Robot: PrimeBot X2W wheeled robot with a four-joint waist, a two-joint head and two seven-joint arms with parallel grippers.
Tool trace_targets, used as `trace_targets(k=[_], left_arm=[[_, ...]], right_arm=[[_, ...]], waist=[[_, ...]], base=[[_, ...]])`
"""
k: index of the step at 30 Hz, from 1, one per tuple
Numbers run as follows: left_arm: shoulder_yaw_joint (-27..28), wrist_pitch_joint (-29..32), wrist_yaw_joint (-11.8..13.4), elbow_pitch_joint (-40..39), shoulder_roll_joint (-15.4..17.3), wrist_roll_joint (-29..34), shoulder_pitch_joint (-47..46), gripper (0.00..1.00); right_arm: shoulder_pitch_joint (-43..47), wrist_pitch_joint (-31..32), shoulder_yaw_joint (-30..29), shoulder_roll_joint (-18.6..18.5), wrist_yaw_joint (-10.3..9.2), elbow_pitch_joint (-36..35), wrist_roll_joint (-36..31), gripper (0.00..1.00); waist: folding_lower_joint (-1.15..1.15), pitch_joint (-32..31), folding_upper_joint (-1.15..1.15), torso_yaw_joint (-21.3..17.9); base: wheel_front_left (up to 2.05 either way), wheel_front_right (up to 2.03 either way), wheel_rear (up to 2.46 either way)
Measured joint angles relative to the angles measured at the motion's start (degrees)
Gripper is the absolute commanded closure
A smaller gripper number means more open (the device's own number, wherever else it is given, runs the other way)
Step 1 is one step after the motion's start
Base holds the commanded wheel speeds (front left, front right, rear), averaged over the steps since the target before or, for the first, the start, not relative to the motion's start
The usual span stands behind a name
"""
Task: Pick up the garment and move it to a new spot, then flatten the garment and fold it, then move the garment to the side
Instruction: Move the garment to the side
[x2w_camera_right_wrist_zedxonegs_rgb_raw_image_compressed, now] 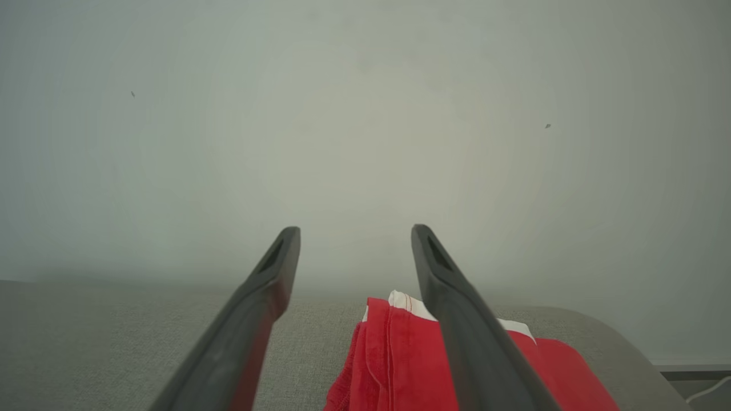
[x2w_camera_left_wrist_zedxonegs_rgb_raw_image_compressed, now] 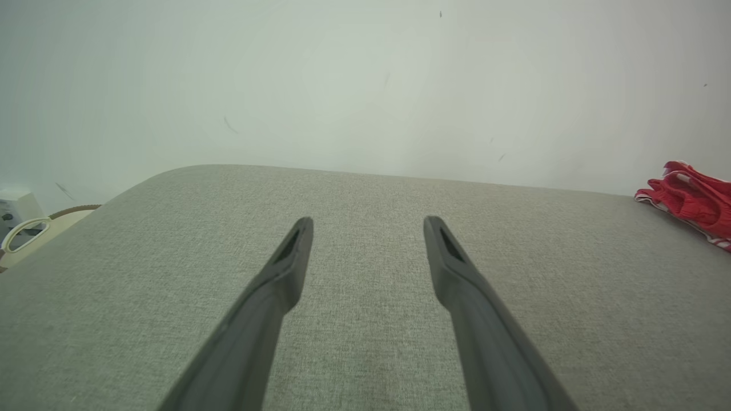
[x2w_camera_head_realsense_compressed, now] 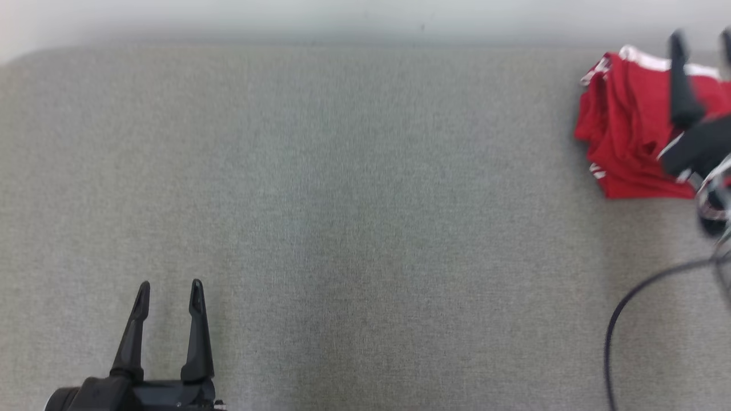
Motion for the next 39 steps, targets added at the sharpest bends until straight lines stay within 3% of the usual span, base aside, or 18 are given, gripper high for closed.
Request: trace_targets(k=[11, 20, 26, 39], left_arm=[[0.53, -0.01, -0.49, 1.89, -0.34, -0.81, 3.54, 0.00], [0.52, -0.01, -0.99, 3.50, -0.49, -1.21, 5.61, 0.00], [0.51, -0.01, -1.10, 4.23, -0.53, -1.41, 6.50, 0.00], [-0.78, -0.01, -1.56, 7.70, -0.63, -1.34, 6.81, 0.00]], right_arm=[[25.27, 0.01, -15.46, 11.56, 0.00, -16.07, -12.69, 0.00], [43.30, -0.01, -19.79, 20.01, -0.01, -29.31, -22.31, 0.00], [52.89, 0.00, -21.30, 25.60, -0.01, -33.65, -28.52, 0.00], [56.47, 0.00, -21.15, 28.20, -0.01, -35.10, -32.59, 0.00]], waist=[[-0.01, -7.91, 0.00, -0.21], [-0.01, -12.45, 0.00, 0.65], [0.00, -14.75, 0.00, 1.53], [0.01, -17.18, 0.01, 1.66]], base=[[0.00, 0.00, 0.00], [0.00, 0.00, 0.00], [0.00, 0.00, 0.00], [0.00, 0.00, 0.00]])
